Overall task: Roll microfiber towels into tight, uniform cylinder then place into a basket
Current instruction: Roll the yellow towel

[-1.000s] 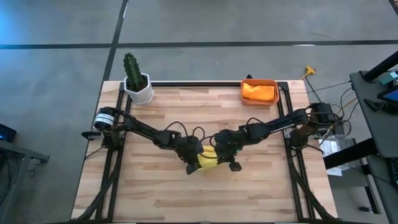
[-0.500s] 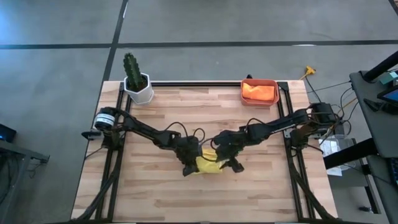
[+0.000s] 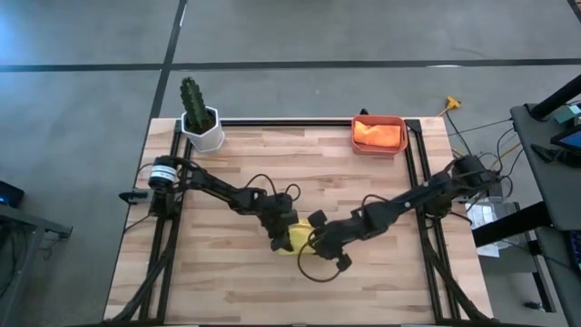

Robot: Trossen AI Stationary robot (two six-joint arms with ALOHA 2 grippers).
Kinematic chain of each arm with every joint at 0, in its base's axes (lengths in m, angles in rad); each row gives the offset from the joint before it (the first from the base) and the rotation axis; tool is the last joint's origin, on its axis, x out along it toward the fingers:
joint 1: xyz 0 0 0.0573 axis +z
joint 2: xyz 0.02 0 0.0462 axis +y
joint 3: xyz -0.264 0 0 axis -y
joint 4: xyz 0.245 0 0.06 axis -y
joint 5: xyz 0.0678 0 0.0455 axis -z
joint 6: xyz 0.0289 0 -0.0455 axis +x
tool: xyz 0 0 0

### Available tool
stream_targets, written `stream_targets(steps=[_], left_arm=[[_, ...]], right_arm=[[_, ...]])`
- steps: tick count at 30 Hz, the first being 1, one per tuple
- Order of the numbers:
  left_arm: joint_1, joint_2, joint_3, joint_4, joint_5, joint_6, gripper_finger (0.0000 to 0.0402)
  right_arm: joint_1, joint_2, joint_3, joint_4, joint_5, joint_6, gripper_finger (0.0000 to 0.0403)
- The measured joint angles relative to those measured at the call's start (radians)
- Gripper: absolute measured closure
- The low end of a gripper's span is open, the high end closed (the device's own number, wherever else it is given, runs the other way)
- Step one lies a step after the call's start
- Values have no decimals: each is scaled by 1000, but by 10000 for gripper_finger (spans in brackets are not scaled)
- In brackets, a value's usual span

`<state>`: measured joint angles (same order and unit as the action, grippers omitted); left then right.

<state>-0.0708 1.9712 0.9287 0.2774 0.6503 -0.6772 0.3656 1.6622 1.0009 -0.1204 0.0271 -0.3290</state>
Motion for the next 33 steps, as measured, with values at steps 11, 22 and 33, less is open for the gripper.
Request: stream_targets(steps=[11,22,33], left_arm=[[3,7,3,26,-24,0,401],[2,2,7,28,-20,-21,401],[-24,-88,1,-99,-1,193,381]], right_arm=[[-7,74,-13,61,4,112,291],[-40,221,-22,103,27,261,371],[-115,245,-44,194,-162,403,394]])
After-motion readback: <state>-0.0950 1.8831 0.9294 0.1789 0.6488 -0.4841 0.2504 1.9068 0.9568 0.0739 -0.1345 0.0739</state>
